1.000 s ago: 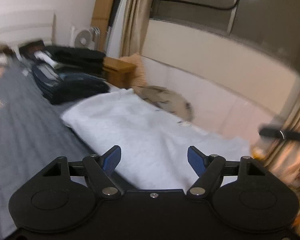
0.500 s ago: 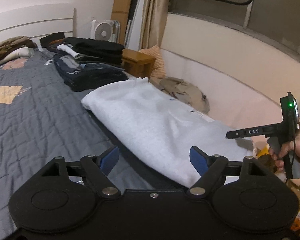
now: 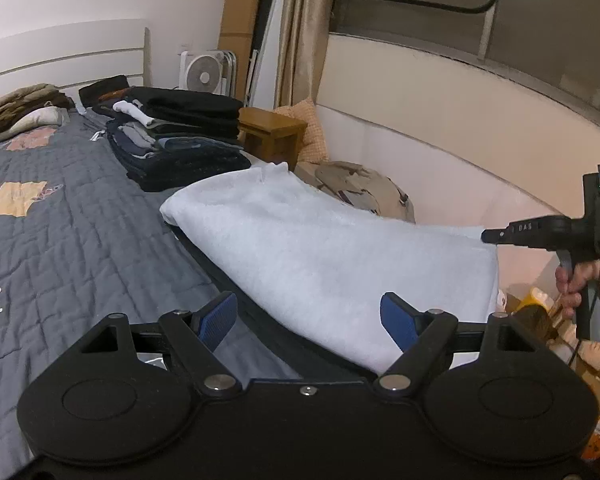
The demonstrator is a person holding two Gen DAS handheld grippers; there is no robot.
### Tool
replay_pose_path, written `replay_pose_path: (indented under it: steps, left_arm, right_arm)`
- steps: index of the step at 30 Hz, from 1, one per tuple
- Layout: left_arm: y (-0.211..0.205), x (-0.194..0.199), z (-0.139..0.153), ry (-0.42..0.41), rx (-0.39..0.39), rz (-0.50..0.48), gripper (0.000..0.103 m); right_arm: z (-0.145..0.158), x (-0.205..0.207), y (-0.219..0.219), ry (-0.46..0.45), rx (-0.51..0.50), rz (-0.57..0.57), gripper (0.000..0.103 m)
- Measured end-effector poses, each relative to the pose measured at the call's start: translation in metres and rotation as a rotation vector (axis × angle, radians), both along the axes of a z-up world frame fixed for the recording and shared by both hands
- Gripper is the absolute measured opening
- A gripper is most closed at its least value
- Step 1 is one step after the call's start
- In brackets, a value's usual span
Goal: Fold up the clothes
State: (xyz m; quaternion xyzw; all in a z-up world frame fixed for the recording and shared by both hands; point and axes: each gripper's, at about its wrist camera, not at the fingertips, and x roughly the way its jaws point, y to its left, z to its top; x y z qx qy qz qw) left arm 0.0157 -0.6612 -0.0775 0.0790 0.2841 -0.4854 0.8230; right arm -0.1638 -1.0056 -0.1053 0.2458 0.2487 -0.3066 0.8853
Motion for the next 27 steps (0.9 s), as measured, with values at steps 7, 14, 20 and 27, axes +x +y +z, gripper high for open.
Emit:
replay_pose_path:
  steps: [7, 14, 20, 27]
  left_arm:
    - [-0.009, -0.005, -0.004, 0.03, 0.029, -0.02, 0.085]
    - [-0.012, -0.014, 0.001, 0.035, 0.057, -0.031, 0.103]
    - [-0.007, -0.027, 0.015, 0.038, 0.058, -0.046, 0.103]
    - [0.011, -0.029, 0.029, 0.029, 0.001, -0.03, 0.103]
  right_arm:
    - [-0.043, 0.017, -0.006, 0.152, 0.01, 0.052, 0.006]
    - [-0.011, -0.005, 0.015, 0.137, -0.063, 0.027, 0.057]
    - [0.026, -0.013, 0.039, 0.075, -0.082, 0.123, 0.074]
    - [0.051, 0.042, 0.022, -0.005, 0.002, 0.229, 0.075]
